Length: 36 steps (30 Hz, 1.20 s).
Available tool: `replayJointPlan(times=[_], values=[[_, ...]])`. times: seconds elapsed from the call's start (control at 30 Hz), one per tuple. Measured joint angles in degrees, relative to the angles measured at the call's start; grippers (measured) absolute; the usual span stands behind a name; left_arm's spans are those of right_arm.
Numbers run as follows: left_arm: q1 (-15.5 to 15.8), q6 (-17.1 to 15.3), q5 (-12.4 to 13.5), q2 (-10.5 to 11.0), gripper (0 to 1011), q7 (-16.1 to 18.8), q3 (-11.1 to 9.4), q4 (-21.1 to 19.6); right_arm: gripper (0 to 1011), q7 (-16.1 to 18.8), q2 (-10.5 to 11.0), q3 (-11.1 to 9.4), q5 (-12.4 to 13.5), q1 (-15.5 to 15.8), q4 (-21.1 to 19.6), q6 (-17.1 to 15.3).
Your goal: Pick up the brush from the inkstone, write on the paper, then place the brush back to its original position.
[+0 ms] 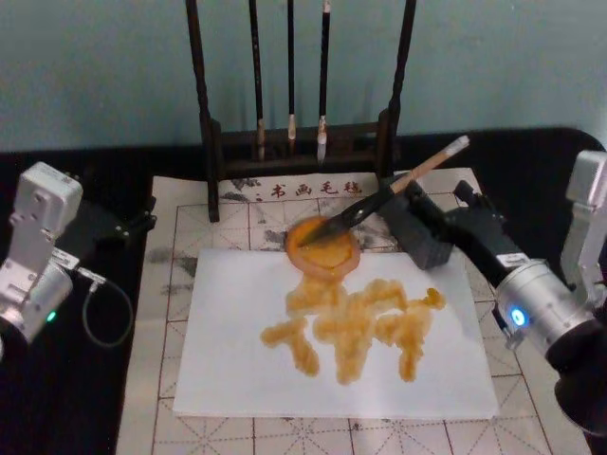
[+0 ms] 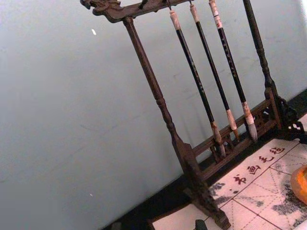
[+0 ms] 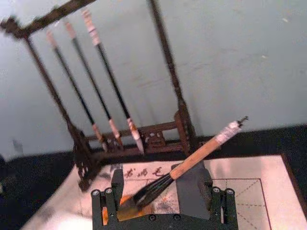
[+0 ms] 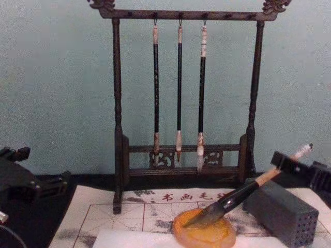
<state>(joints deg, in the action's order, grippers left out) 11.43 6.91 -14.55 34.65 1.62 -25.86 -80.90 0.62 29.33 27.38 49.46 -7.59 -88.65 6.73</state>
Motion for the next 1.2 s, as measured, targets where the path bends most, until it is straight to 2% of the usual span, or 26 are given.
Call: replayJointPlan(times=[0.07, 0.17, 0.27, 0.5, 0.63, 1.2], values=[[0.0, 0.0, 0.0, 0.0, 1001, 0.0, 0.0, 0.0, 1002, -0.2, 0.7, 1.5, -5.0, -0.1, 0.2, 1.1], [0.0, 0.0, 0.0, 0.0, 1001, 0.0, 0.0, 0.0, 1002, -0.6, 1.2, 2.6, -8.9, -0.3, 0.4, 1.7], [0.0, 0.0, 0.0, 0.0, 1001, 0.0, 0.0, 0.0, 1002, -1.8, 1.7, 4.4, -15.5, -0.7, 1.3, 2.7], [0.0, 0.0, 0.0, 0.0, 1001, 0.0, 0.0, 0.0, 1002, -4.1, 2.1, 6.4, -24.5, -1.5, 2.8, 3.3], [0.0, 0.0, 0.0, 0.0, 1001, 0.0, 0.0, 0.0, 1002, -4.9, 2.0, 6.8, -27.2, -1.8, 3.3, 3.1], [0.0, 0.0, 0.0, 0.0, 1001, 0.0, 0.0, 0.0, 1002, -4.7, 2.0, 6.7, -26.4, -1.8, 3.2, 3.1]])
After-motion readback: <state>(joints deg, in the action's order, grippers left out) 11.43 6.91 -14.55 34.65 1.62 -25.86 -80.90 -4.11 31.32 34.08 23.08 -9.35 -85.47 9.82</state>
